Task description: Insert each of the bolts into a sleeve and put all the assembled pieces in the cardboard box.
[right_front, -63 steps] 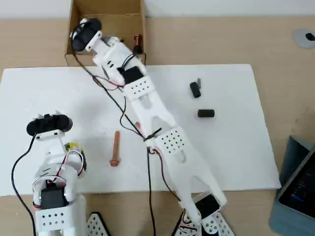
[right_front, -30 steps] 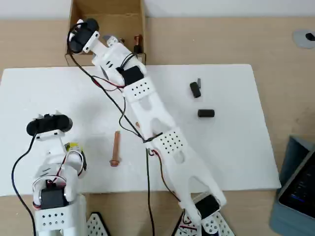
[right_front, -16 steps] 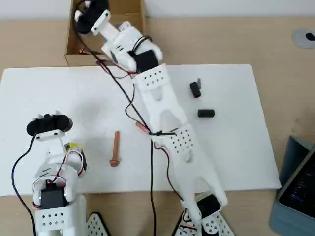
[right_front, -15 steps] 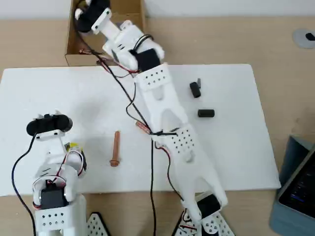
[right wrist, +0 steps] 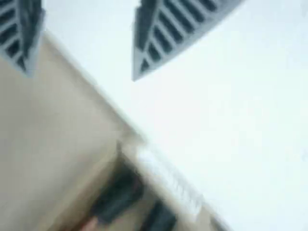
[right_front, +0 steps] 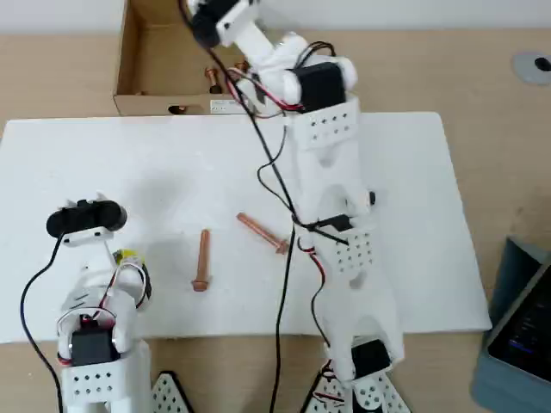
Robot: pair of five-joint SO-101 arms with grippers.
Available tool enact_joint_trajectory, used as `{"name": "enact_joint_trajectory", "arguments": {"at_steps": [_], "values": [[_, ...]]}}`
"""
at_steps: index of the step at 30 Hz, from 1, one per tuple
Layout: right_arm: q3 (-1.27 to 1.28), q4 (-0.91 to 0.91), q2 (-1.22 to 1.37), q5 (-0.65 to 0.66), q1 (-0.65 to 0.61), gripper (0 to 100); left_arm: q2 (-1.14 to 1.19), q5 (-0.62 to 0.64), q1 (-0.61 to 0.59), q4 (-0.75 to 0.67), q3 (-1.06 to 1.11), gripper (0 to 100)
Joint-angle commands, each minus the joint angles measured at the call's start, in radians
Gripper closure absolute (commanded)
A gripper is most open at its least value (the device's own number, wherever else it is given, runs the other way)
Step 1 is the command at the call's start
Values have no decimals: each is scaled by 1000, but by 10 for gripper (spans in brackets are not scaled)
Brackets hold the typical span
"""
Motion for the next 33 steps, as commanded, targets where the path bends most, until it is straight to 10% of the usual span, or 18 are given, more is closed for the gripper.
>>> {"name": "enact_joint_trajectory", "arguments": {"at_steps": [1, 33], "values": [[-48, 48, -99, 3, 41, 845, -5, -2, -8, -14, -5, 998], [1234, -78, -631, 127, 277, 843, -5, -2, -9, -14, -5, 998]]}}
